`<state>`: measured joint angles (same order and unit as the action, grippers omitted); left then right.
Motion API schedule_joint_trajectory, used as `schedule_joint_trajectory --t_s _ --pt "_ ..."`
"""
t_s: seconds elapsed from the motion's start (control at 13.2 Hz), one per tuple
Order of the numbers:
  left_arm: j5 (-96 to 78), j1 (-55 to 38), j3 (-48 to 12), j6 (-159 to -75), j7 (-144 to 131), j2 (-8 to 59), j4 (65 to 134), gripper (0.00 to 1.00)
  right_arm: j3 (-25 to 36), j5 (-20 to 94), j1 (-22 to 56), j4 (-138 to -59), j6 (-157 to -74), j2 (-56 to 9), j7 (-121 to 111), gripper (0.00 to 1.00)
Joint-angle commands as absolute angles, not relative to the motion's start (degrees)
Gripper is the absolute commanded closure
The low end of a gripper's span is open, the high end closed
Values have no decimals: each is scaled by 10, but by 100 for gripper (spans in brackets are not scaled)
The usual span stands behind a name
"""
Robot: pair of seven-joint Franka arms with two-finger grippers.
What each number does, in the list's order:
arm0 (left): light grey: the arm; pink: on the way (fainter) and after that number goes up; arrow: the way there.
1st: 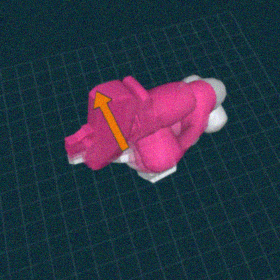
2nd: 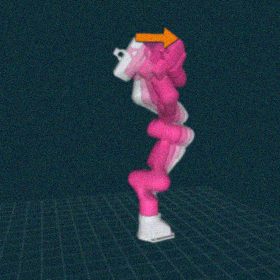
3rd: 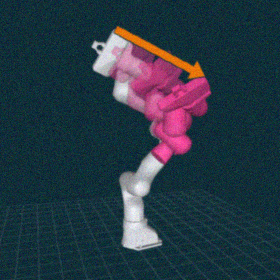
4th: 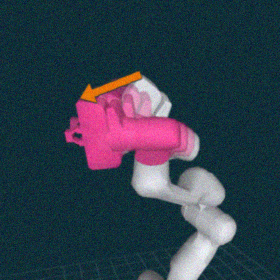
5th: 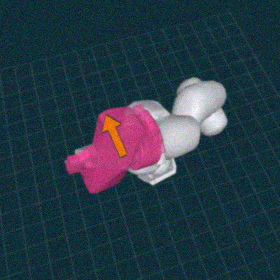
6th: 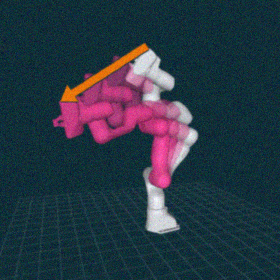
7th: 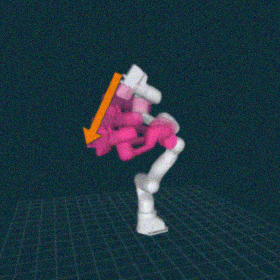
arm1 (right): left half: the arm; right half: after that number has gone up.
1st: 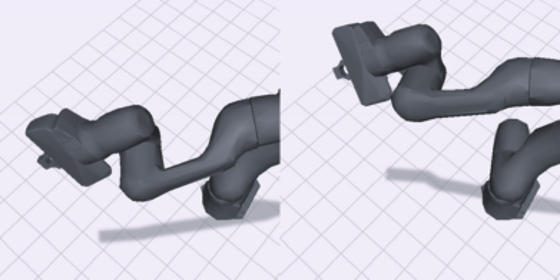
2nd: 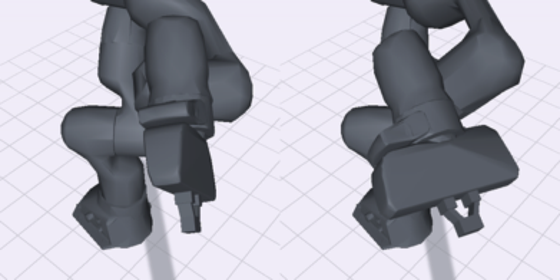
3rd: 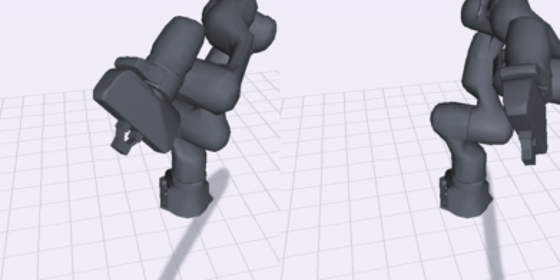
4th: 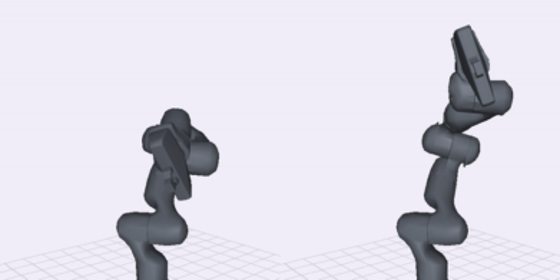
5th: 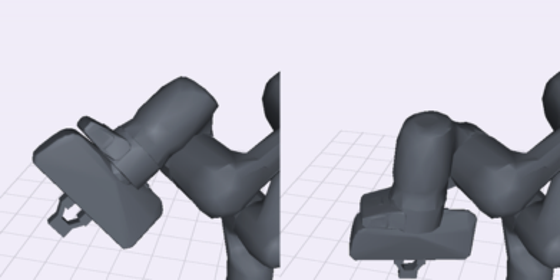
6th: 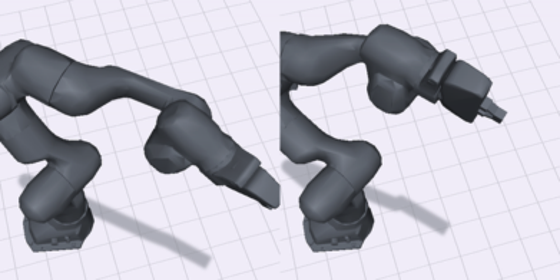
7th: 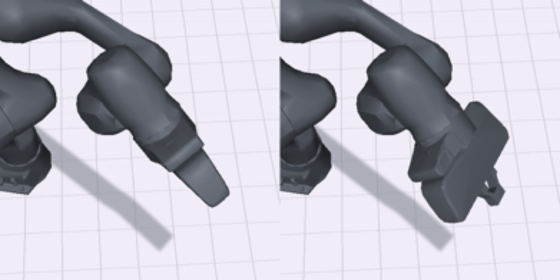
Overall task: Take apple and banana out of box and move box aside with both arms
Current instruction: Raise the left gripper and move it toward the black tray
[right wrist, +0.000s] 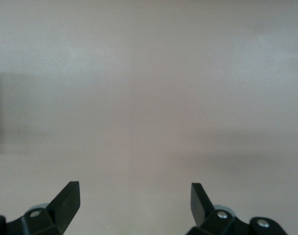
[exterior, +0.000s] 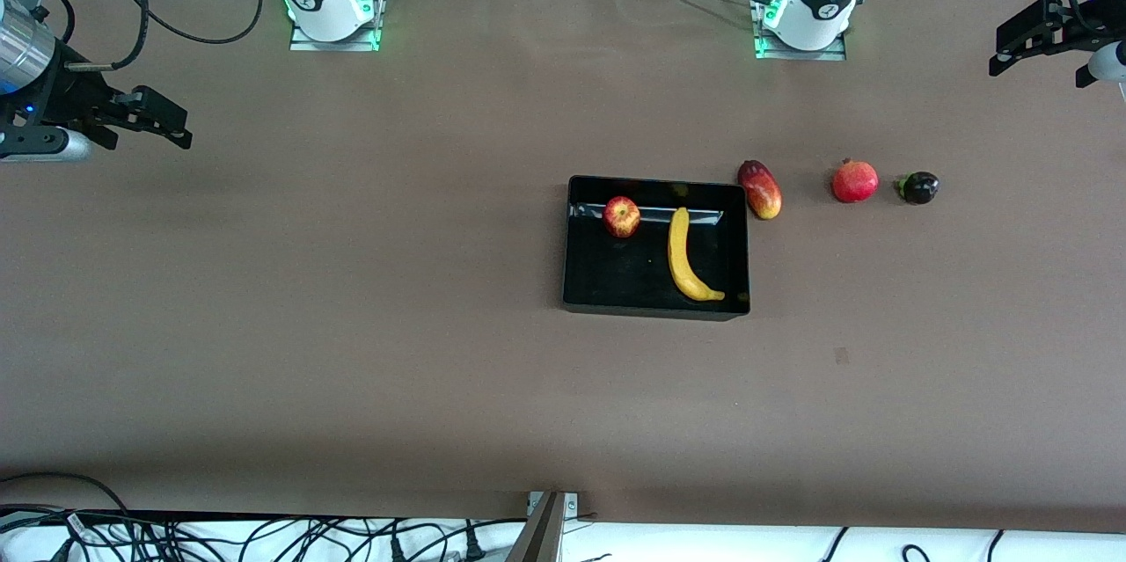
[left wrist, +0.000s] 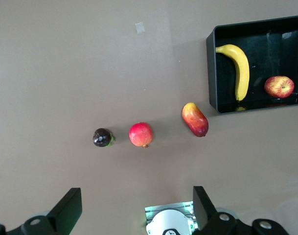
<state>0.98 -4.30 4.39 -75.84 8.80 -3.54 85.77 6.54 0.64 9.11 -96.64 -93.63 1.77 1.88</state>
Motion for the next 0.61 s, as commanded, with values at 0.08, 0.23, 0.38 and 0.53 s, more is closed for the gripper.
schedule_joint_trajectory --t_s 0.08,0.23,0.38,0.53 --pt "18 -40 40 -760 107 -41 863 0 61 -1 83 -958 -927 14 17 0" --pt "18 -40 41 -760 100 -41 863 0 61 -1 83 -958 -927 15 17 0" --pt "18 -40 40 -760 98 -41 866 0 61 -1 83 -958 -927 14 16 0" --pt "7 -41 40 -772 44 -40 872 0 61 -1 83 -958 -927 14 17 0"
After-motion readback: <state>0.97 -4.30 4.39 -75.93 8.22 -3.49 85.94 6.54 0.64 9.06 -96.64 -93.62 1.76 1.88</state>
